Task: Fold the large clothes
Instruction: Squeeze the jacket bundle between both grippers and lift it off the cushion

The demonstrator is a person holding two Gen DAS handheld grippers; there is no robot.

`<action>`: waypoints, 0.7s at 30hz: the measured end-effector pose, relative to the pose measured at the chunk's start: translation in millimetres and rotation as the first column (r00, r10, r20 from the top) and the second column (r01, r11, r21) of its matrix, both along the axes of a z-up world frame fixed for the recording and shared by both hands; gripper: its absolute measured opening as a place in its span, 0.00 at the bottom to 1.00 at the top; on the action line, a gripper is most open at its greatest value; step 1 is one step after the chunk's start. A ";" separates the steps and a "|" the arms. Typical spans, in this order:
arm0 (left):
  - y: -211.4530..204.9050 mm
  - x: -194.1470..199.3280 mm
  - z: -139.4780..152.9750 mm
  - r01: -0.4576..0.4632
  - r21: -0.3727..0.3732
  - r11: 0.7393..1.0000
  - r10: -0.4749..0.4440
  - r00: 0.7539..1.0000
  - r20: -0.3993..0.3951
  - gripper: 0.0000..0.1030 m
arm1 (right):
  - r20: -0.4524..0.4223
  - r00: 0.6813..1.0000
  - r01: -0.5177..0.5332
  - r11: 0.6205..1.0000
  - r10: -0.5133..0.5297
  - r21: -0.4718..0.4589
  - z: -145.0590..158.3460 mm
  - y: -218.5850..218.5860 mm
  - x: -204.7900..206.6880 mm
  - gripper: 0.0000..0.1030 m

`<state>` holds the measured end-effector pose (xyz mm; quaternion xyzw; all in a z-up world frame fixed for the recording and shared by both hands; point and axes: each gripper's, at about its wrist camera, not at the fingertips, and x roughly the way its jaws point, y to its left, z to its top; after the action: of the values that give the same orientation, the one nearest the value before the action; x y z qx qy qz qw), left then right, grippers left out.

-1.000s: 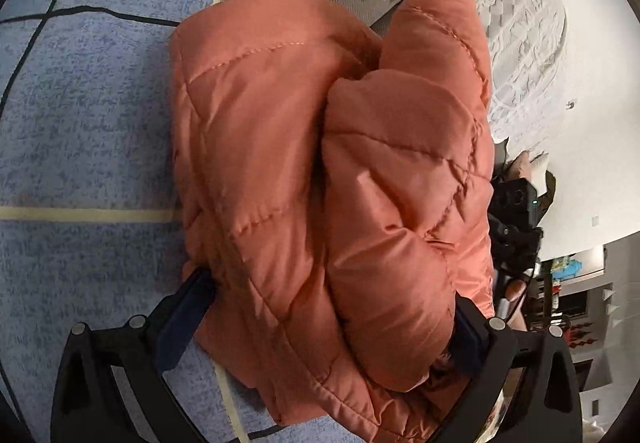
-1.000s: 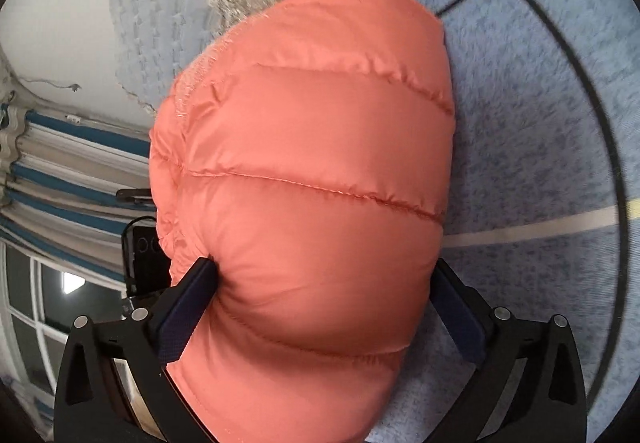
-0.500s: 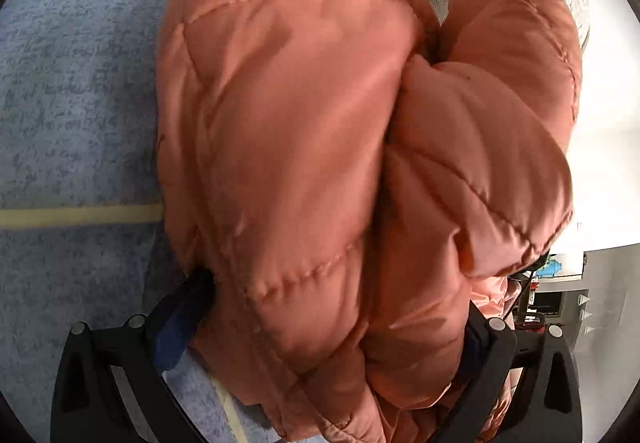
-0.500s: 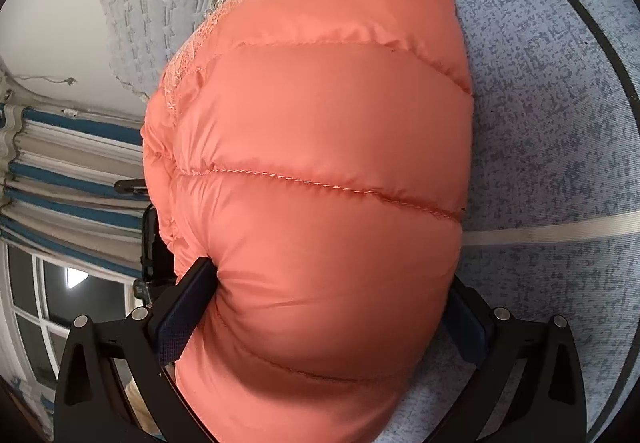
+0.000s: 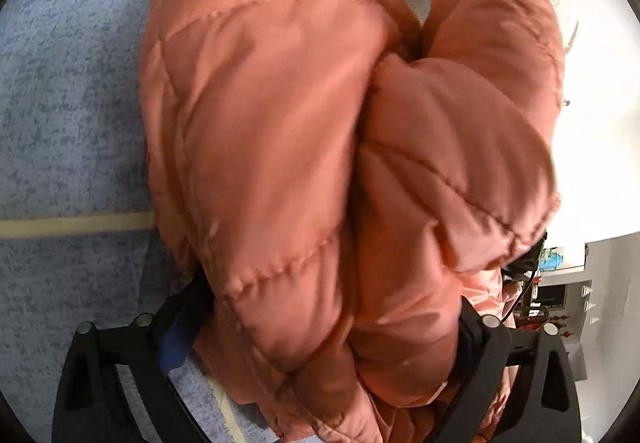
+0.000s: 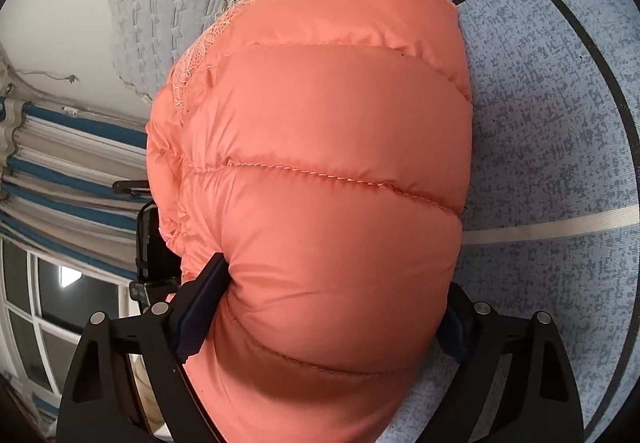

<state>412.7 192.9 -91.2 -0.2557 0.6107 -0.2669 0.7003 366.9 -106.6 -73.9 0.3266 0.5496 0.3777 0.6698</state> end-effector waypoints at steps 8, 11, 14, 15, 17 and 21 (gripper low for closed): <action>19.4 -6.2 -9.4 -0.001 -0.043 0.999 0.002 1.000 0.028 1.00 | 0.009 1.000 -0.003 0.999 0.004 -0.033 6.5 9.4 4.6 0.86; 24.6 -3.1 -15.2 0.001 -0.054 0.999 0.000 1.000 0.017 1.00 | 0.011 1.000 0.003 0.999 -0.002 -0.034 6.5 9.2 4.2 0.86; 24.5 3.5 -15.8 0.008 -0.042 0.999 -0.008 1.000 -0.004 1.00 | 0.006 1.000 0.007 1.000 -0.007 -0.029 5.2 7.6 3.1 0.86; 24.9 5.0 -17.4 0.001 -0.050 0.999 -0.002 1.000 -0.009 1.00 | 0.004 1.000 0.007 1.000 -0.007 -0.025 4.4 7.2 3.6 0.86; 21.9 5.7 -16.7 0.009 -0.043 0.999 -0.010 1.000 -0.007 1.00 | 0.003 1.000 0.006 1.000 -0.006 -0.020 1.3 1.1 2.3 0.86; 21.7 11.0 -12.0 0.019 -0.051 0.998 -0.019 1.000 -0.012 1.00 | 0.010 1.000 0.029 1.000 -0.029 -0.011 3.5 -3.2 -1.1 0.85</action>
<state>423.7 214.6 -103.2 -0.2694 0.6104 -0.2876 0.6872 365.8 -109.8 -70.4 0.3289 0.5437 0.3666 0.6796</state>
